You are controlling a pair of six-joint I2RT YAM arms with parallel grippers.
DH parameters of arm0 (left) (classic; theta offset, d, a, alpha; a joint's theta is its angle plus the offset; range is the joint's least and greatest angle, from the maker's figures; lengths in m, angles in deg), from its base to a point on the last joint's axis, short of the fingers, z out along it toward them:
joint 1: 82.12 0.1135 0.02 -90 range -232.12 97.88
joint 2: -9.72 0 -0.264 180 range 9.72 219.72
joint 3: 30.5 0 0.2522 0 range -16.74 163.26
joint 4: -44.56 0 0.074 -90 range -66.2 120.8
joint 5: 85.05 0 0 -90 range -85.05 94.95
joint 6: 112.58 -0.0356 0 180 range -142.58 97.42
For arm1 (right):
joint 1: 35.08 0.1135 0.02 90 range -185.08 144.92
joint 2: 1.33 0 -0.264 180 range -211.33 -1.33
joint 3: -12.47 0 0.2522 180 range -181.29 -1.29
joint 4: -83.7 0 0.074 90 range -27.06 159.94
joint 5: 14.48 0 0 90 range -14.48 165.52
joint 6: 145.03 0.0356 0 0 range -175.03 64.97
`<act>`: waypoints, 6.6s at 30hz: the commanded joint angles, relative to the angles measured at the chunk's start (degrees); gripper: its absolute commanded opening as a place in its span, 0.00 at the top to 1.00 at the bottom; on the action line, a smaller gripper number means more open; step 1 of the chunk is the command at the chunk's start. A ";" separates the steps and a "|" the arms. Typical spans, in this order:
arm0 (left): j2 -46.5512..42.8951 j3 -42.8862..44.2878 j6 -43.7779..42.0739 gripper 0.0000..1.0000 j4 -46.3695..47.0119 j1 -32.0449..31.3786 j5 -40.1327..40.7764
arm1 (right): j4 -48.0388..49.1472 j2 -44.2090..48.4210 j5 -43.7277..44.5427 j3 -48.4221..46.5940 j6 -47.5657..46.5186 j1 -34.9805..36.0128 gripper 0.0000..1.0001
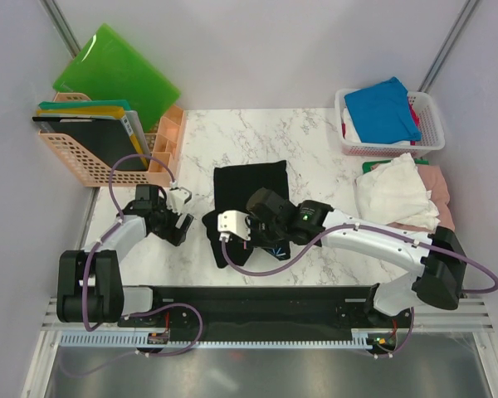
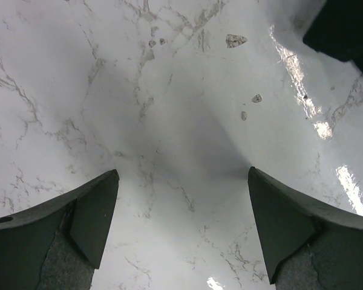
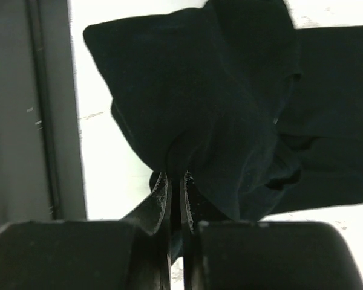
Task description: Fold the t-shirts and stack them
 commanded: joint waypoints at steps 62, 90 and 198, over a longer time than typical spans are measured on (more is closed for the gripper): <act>-2.45 1.57 -1.47 0.07 -2.19 0.25 2.14 | -20.41 -61.23 -25.91 -68.01 -6.32 -36.75 0.02; -1.40 3.42 -1.29 0.07 -5.10 0.25 5.13 | -1.60 -63.26 -25.47 -56.07 -5.26 -34.82 0.03; -4.91 -1.41 -1.03 0.09 -0.96 0.08 1.17 | 7.62 -10.67 -23.18 -1.20 4.58 -7.84 0.10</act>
